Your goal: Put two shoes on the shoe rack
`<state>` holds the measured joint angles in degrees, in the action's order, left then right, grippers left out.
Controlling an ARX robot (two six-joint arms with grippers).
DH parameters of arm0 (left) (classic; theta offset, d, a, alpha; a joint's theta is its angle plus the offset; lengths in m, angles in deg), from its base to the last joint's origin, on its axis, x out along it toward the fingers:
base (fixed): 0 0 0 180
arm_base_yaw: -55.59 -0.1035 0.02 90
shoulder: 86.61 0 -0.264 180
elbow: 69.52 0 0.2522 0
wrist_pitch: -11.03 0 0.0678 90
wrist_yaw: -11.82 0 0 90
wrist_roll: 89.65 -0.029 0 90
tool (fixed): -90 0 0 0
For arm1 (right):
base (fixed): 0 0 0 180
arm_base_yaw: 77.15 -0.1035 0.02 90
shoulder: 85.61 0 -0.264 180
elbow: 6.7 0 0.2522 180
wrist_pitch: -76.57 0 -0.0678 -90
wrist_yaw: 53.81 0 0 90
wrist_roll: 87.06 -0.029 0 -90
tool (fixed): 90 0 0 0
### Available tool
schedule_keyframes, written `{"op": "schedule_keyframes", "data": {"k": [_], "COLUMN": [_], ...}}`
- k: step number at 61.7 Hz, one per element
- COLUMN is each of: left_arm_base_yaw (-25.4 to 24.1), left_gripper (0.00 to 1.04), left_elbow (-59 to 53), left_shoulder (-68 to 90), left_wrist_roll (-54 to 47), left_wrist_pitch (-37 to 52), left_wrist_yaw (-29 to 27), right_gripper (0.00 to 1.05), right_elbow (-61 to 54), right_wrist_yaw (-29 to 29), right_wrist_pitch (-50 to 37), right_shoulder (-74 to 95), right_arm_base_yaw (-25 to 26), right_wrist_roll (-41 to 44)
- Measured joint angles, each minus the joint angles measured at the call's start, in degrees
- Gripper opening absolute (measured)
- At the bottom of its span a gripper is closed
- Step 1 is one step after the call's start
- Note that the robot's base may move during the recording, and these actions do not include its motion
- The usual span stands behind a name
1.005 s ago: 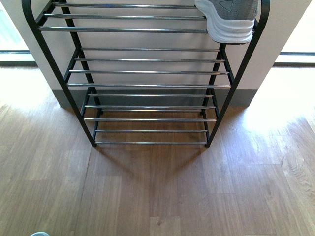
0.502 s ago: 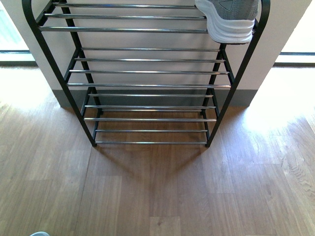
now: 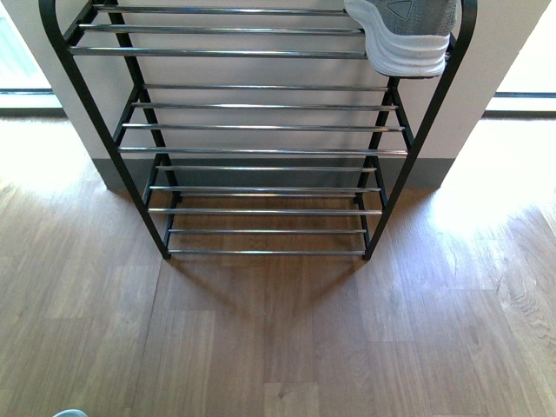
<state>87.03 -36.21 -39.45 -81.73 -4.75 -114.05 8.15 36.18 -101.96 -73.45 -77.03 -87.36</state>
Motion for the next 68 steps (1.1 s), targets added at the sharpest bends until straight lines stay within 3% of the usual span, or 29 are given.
{"op": "schedule_keyframes", "data": {"k": [10,17,41,43,61,68], "left_arm_base_yaw": [0.0,0.0,0.0,0.0,-0.1,-0.1], "left_gripper": [0.02,0.02,0.02,0.02,0.02,0.02], "left_elbow": [0.0,0.0,0.0,0.0,0.0,0.0], "left_shoulder": [0.0,0.0,0.0,0.0,0.0,0.0], "left_wrist_roll": [0.0,0.0,0.0,0.0,0.0,0.0], "left_wrist_pitch": [0.0,0.0,0.0,0.0,0.0,0.0], "left_wrist_yaw": [0.0,0.0,0.0,0.0,-0.5,-0.2], "right_gripper": [0.01,0.01,0.01,0.04,0.73,0.93], "right_elbow": [0.0,0.0,0.0,0.0,0.0,0.0], "right_wrist_yaw": [0.0,0.0,0.0,0.0,0.2,0.2], "right_wrist_pitch": [2.4,11.4,12.1,12.1,12.1,12.1], "right_shoulder": [-2.4,-9.7,-11.8,-11.8,-11.8,-11.8], "right_arm_base_yaw": [0.0,0.0,0.0,0.0,0.0,0.0], "right_wrist_roll": [0.0,0.0,0.0,0.1,0.1,0.1]}}
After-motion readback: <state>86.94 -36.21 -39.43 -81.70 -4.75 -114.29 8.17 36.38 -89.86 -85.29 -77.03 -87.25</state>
